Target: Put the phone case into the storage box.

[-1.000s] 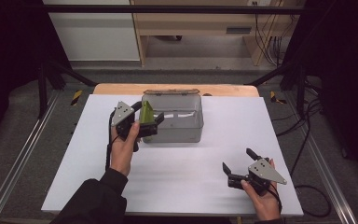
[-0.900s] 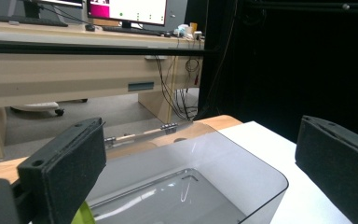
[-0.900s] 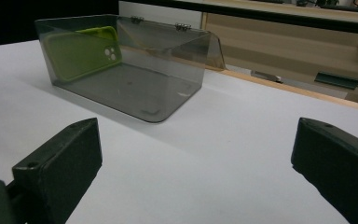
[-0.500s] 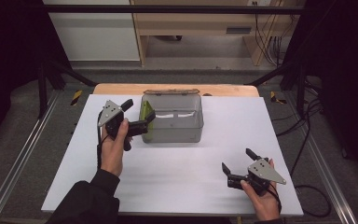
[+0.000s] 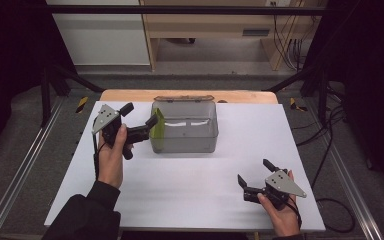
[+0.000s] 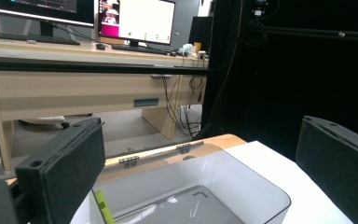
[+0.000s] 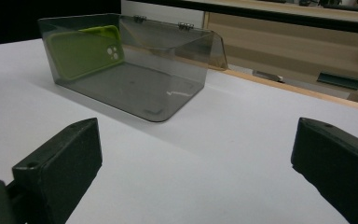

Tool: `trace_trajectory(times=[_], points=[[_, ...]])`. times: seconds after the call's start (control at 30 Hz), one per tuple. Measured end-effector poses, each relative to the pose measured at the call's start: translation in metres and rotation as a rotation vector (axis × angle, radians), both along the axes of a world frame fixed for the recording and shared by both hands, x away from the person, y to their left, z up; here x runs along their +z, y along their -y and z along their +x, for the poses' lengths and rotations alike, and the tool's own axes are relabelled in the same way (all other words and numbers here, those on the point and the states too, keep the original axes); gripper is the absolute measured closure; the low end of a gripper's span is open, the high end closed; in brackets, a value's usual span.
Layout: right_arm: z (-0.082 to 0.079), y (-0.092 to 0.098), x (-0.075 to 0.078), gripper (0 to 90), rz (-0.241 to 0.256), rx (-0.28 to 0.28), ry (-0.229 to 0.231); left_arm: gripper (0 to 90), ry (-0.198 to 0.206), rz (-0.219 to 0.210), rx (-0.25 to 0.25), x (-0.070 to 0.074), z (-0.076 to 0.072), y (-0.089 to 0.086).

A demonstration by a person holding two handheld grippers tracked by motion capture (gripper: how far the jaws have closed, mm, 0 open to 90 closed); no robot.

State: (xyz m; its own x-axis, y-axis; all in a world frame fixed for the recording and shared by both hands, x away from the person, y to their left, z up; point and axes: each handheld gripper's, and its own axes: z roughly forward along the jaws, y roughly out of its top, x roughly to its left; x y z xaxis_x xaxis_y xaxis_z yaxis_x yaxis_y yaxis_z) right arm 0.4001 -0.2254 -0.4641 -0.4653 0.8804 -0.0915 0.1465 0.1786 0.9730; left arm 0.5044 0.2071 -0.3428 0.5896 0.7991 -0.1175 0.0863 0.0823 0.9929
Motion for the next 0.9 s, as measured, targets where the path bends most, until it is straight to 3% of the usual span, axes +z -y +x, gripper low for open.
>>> trace_trajectory(times=[0.9], points=[[0.0,0.0,0.0,2.0,0.0,0.0,0.002,0.9,0.028,0.008,0.025,0.014,-0.01,-0.035]])
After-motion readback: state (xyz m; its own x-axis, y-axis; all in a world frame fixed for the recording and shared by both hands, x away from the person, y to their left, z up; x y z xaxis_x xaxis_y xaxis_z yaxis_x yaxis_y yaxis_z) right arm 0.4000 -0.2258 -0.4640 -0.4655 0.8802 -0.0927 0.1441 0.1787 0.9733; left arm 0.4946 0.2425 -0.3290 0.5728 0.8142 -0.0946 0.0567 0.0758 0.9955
